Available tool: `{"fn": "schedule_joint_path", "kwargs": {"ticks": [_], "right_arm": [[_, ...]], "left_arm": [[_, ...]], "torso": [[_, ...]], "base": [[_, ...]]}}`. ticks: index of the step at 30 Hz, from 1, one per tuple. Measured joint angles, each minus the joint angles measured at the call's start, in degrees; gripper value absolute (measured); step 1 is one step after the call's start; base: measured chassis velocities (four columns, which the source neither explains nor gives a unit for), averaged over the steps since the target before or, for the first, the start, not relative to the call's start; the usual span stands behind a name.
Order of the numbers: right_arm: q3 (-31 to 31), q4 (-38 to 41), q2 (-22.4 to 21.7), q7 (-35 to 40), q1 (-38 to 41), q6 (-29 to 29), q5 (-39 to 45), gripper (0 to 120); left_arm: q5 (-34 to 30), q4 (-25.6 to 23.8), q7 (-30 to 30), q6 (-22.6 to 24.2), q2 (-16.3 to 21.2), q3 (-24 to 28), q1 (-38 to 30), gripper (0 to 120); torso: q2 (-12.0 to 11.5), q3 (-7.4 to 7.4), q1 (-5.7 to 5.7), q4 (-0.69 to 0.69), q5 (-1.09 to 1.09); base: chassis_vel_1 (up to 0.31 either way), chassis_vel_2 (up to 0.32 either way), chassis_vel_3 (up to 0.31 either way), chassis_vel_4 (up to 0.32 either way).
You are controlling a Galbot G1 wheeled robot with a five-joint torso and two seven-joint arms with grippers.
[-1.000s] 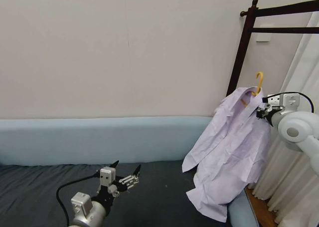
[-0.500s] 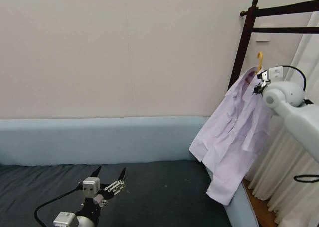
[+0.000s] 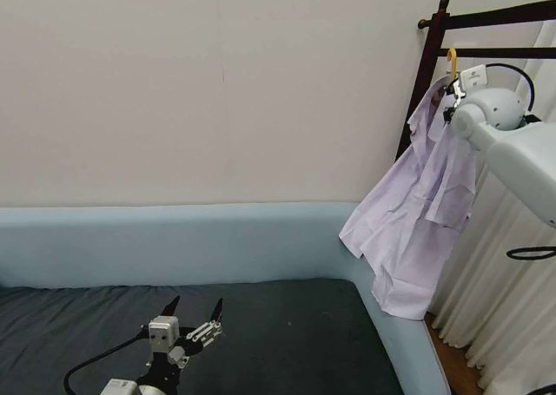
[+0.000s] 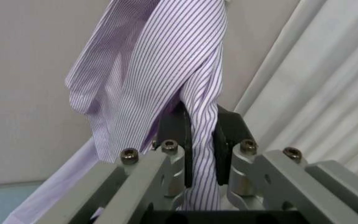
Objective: Pick up the clothes from the sofa and hang them on the clothes hanger.
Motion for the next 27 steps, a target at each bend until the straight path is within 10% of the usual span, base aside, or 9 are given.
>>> {"fn": "schedule_joint_path", "kwargs": {"ticks": [27], "right_arm": [[4.7,-21.5,10.2,-0.3,5.5,0.1,2.4,7]], "left_arm": [[2.0,-1.0,0.9,-1.6,-0.1,-2.3,3.5,100]], "torso": [[0.0,-0.01,-0.01,0.03,0.0]], "base": [[0.0,0.0,0.0,0.0]]}}
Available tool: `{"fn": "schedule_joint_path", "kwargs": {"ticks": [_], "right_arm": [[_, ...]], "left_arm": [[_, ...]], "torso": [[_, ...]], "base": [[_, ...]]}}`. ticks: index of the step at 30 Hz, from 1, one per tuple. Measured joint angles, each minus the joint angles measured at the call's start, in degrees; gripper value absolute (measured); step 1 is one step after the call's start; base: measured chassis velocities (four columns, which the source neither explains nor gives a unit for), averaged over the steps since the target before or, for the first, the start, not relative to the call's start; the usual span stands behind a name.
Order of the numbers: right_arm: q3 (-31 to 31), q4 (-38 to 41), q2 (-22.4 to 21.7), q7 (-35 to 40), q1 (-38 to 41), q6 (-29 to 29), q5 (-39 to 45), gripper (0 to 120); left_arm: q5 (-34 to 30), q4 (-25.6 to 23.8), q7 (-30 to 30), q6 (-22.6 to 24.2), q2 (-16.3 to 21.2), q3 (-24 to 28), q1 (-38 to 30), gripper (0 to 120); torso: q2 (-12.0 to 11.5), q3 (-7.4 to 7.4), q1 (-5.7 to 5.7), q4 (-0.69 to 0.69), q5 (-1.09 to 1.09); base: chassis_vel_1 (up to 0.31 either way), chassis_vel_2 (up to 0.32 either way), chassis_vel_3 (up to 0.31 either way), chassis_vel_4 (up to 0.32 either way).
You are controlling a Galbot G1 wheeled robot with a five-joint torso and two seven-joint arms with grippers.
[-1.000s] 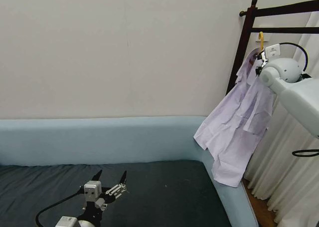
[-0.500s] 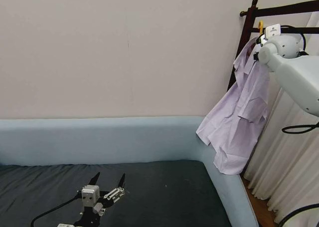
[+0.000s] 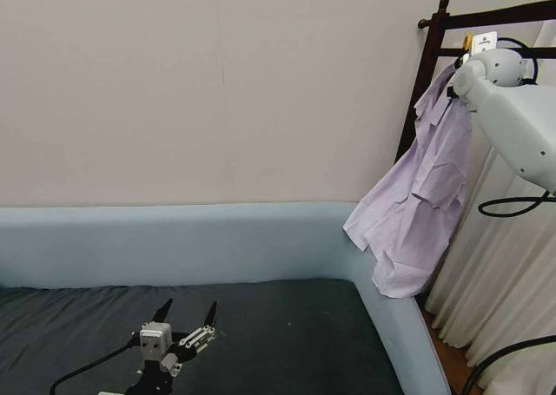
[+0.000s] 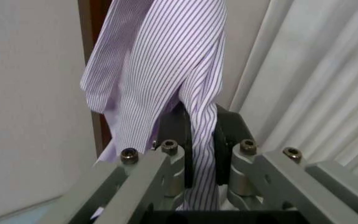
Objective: Pick up the clothes from the sofa and hang them on the clothes hanger.
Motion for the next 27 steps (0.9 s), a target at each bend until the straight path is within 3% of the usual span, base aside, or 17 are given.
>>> {"fn": "schedule_joint_path", "kwargs": {"ticks": [6,15,18,21,22,25,27], "right_arm": [[0.9,0.7,-0.8,-1.5,-1.6,0.1,-0.9,7],[1.7,6.5,-2.7,-2.9,-3.1,2.4,-3.9,36],[2.6,12.5,-5.5,-3.0,-4.9,3.6,-4.2,47],[5.2,24.0,-11.3,-3.0,-9.2,6.0,-1.3,60],[5.2,24.0,-11.3,-3.0,-9.2,6.0,-1.3,60],[11.4,38.8,-18.4,-3.8,-18.9,10.3,2.7,77],[13.6,42.3,-19.8,-4.0,-22.0,11.5,3.6,79]], "left_arm": [[0.7,0.2,0.6,-0.5,0.1,-0.1,-0.7,100],[1.2,0.1,0.7,-1.6,-0.3,0.0,0.4,100],[1.6,-0.1,0.7,-2.0,-0.3,-0.3,0.9,100],[2.6,0.2,0.7,-2.9,-1.0,-0.5,1.4,100],[2.6,0.2,0.7,-2.9,-1.0,-0.5,1.4,100],[4.0,0.7,1.2,-4.3,-3.0,-0.3,2.1,100],[4.2,0.8,1.5,-4.6,-3.6,-0.1,2.4,100]], "torso": [[0.0,0.0,0.0,-0.04,0.01],[0.0,0.0,0.0,-0.01,-0.02],[0.0,0.0,0.0,0.0,0.0],[0.0,0.0,0.0,-0.03,0.0],[0.0,0.0,0.0,-0.03,0.0],[0.0,0.0,0.0,-0.04,0.02],[0.0,-0.01,0.0,-0.04,0.01]], "base": [[0.0,0.0,0.0,0.0],[0.0,0.0,0.0,0.0],[0.0,0.0,0.0,0.0],[0.0,0.0,0.0,0.0],[0.0,0.0,0.0,0.0],[0.0,0.0,0.0,0.0],[0.0,0.0,0.0,0.0]]}}
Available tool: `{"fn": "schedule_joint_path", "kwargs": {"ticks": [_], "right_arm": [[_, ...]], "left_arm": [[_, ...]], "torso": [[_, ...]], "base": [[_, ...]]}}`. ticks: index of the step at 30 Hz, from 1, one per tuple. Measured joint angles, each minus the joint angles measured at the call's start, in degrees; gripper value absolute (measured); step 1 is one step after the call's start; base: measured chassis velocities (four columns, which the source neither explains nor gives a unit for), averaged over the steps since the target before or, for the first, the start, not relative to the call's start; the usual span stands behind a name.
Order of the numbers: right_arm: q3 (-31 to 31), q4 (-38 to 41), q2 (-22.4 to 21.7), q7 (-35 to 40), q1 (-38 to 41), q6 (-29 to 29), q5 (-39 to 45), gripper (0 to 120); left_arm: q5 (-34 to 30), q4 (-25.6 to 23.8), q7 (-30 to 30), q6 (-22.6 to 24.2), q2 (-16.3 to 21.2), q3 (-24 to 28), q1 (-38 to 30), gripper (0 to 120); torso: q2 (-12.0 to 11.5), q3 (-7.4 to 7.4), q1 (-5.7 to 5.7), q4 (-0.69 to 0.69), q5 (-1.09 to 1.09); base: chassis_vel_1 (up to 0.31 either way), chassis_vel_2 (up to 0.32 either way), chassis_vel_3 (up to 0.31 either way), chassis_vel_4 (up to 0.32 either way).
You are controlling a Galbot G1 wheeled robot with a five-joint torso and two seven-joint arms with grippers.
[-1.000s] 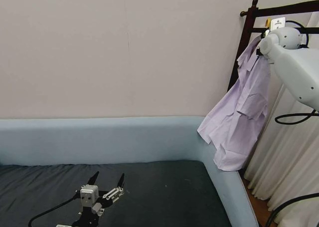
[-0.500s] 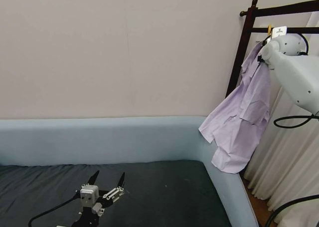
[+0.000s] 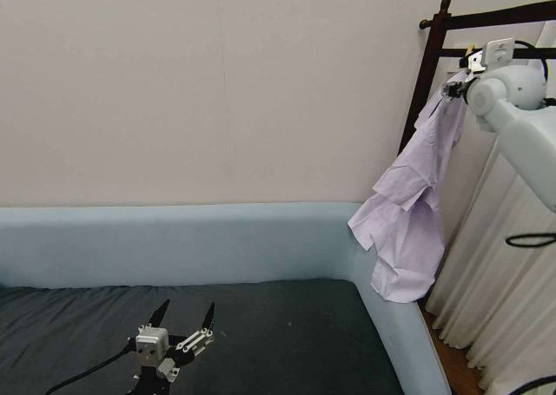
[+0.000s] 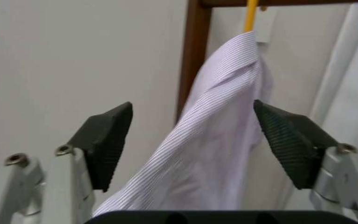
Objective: Pick up the clothes from the sofa and hang them on the clothes hanger.
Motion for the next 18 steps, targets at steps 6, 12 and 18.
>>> {"fn": "schedule_joint_path", "kwargs": {"ticks": [6,12,18], "right_arm": [[16.1,19.7,-6.5,-0.8,-25.2,7.1,2.4,99],[32.2,34.7,-3.8,-1.8,-57.8,14.1,-11.4,100],[43.1,38.8,3.3,-4.9,-78.9,19.0,-21.2,100]], "left_arm": [[1.2,0.9,1.7,-3.4,-4.1,1.1,1.7,100],[2.3,3.7,3.0,-6.1,-9.0,1.9,2.4,100],[5.0,6.3,3.5,-8.4,-11.3,2.2,3.2,100]], "torso": [[0.0,0.0,0.0,0.01,0.0],[0.0,0.0,0.0,0.05,-0.03],[0.0,0.0,-0.01,0.0,-0.01]], "base": [[0.0,0.0,0.0,0.0],[0.0,0.0,0.0,0.0],[0.0,0.0,0.0,0.0]]}}
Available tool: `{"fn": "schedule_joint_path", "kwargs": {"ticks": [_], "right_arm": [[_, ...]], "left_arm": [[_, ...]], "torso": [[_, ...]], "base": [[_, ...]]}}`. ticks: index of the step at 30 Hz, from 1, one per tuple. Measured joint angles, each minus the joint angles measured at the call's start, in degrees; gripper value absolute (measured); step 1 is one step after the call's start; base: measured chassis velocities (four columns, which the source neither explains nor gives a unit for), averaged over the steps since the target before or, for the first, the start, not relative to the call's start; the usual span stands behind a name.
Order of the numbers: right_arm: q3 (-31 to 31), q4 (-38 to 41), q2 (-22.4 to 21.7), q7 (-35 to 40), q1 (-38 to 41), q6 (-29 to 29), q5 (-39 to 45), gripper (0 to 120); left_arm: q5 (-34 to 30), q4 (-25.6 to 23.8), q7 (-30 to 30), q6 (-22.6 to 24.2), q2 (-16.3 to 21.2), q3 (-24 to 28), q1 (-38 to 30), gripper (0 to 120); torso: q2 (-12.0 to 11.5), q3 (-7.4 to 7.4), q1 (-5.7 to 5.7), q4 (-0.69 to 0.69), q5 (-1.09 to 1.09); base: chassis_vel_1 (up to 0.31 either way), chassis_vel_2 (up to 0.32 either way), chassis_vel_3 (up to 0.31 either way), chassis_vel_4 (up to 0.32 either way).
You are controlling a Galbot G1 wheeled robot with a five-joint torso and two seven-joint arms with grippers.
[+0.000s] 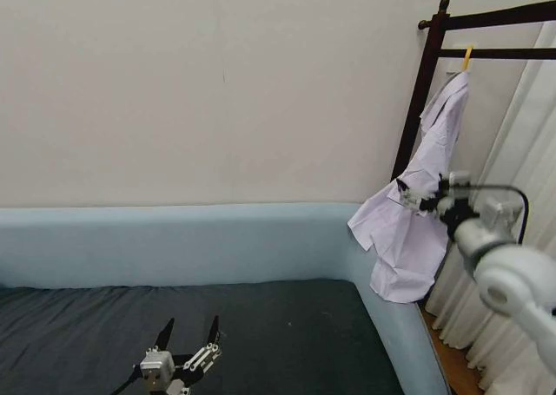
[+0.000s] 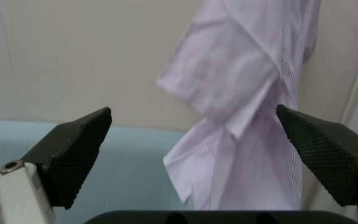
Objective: Pick up the clothes from the sofa and hang them on the clothes hanger.
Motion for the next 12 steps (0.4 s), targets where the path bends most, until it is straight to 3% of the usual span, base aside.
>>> {"fn": "schedule_joint_path", "kwargs": {"ticks": [4,5,8,9,12], "right_arm": [[6.2,6.0,11.0,-6.3,-18.6,5.8,-10.2,100],[6.2,6.0,11.0,-6.3,-18.6,5.8,-10.2,100],[7.0,9.4,19.6,-9.6,-26.7,11.7,-18.5,100],[7.0,9.4,19.6,-9.6,-26.7,11.7,-18.5,100],[5.6,9.9,26.9,-13.7,-32.8,18.6,-27.8,100]], "left_arm": [[3.4,2.4,1.8,-3.7,-1.2,-0.9,1.6,100],[3.4,2.4,1.8,-3.7,-1.2,-0.9,1.6,100],[4.4,3.0,3.0,-5.6,-2.2,-1.6,3.4,100],[4.4,3.0,3.0,-5.6,-2.2,-1.6,3.4,100],[4.8,3.1,3.8,-7.2,-3.5,-2.7,5.0,100]], "torso": [[0.0,0.0,0.0,0.0,-0.01],[0.0,0.0,0.0,0.0,-0.01],[0.0,0.0,0.0,0.02,-0.02],[0.0,0.0,0.0,0.02,-0.02],[0.0,0.0,0.0,0.01,-0.02]], "base": [[0.0,0.0,0.0,0.0],[0.0,0.0,0.0,0.0],[0.0,0.0,0.0,0.0],[0.0,0.0,0.0,0.0],[0.0,0.0,0.0,0.0]]}}
